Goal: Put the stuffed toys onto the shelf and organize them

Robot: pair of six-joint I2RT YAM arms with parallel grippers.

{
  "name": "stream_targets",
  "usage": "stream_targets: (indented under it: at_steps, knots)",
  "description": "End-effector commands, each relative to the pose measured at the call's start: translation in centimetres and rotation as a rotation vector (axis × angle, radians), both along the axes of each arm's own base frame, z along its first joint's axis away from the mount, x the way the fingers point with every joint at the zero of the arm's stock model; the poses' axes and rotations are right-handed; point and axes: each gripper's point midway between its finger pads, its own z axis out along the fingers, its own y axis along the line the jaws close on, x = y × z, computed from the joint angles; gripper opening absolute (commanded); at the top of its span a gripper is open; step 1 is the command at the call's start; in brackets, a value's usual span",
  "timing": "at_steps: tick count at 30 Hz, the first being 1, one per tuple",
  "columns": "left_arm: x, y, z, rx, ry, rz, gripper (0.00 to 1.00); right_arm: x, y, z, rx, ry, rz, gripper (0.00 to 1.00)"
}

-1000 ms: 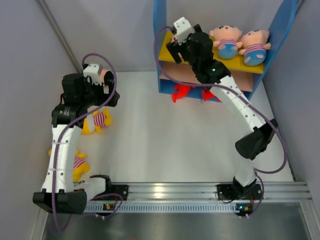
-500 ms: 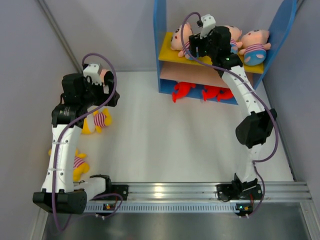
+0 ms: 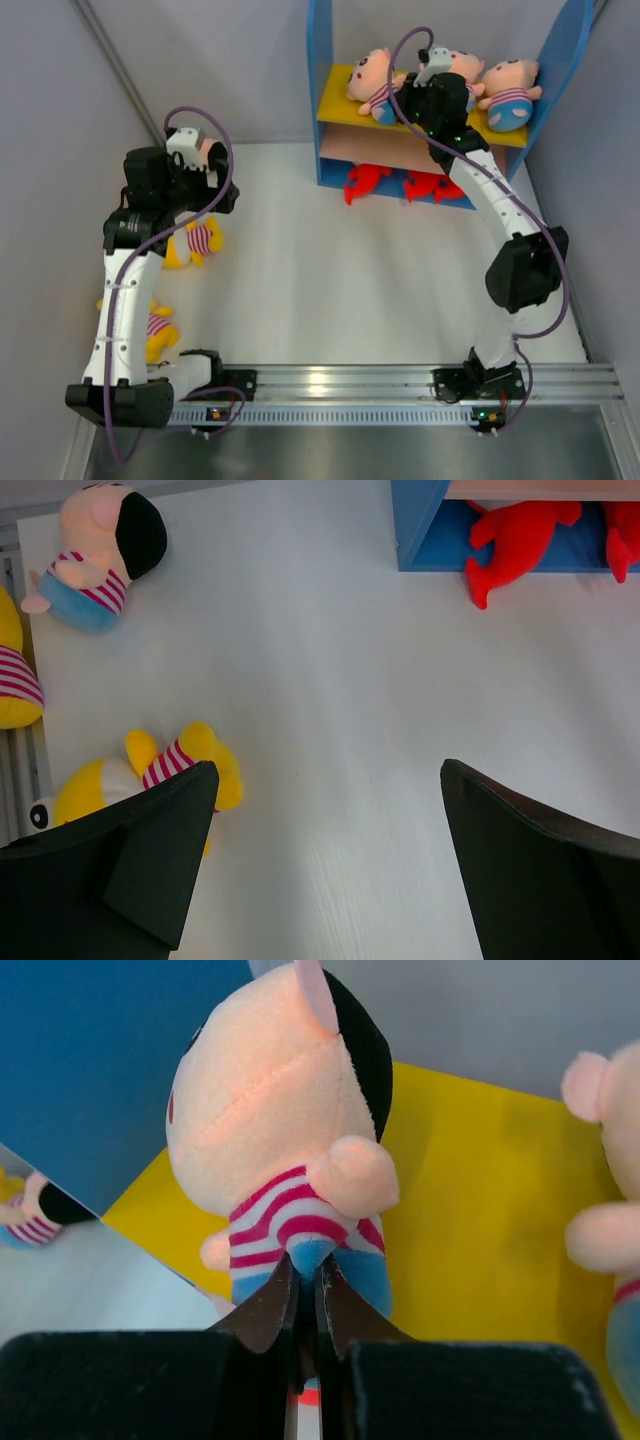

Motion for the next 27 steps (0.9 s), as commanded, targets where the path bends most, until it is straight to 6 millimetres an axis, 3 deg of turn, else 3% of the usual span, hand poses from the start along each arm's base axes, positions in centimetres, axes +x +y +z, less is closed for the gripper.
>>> stream_targets:
  at_steps: [1, 11, 15, 20, 23, 24, 27]
  knots:
    - [-0.5, 0.0, 1.1, 0.005, -0.042, -0.003, 0.99, -2.0, -2.6, 6.5, 0.273, -0.119, -0.15, 0.0]
    - [-0.5, 0.4, 1.0, 0.023, -0.047, 0.009, 0.99, -1.0, -3.9, 3.4, 0.342, -0.011, -0.24, 0.0]
    - [-0.2, 0.7, 0.5, 0.036, -0.034, 0.023, 0.99, -1.5, -5.4, 3.4, 0.371, -0.027, -0.306, 0.0]
    - [0.5, 1.1, -0.2, 0.05, -0.012, 0.042, 0.99, -1.3, -5.8, 3.4, 0.371, -0.025, -0.319, 0.01]
    - [1.1, 1.4, -1.6, 0.066, 0.026, 0.051, 0.99, -1.0, -5.6, 3.0, 0.359, -0.007, -0.316, 0.18]
    - [1.3, 1.7, -2.0, 0.078, 0.035, 0.063, 0.99, -1.0, -5.6, 3.2, 0.356, -0.01, -0.311, 0.3]
    - [2.4, 2.9, -4.1, 0.138, 0.089, 0.109, 0.99, -1.8, -5.2, 3.6, 0.314, 0.01, -0.277, 0.51]
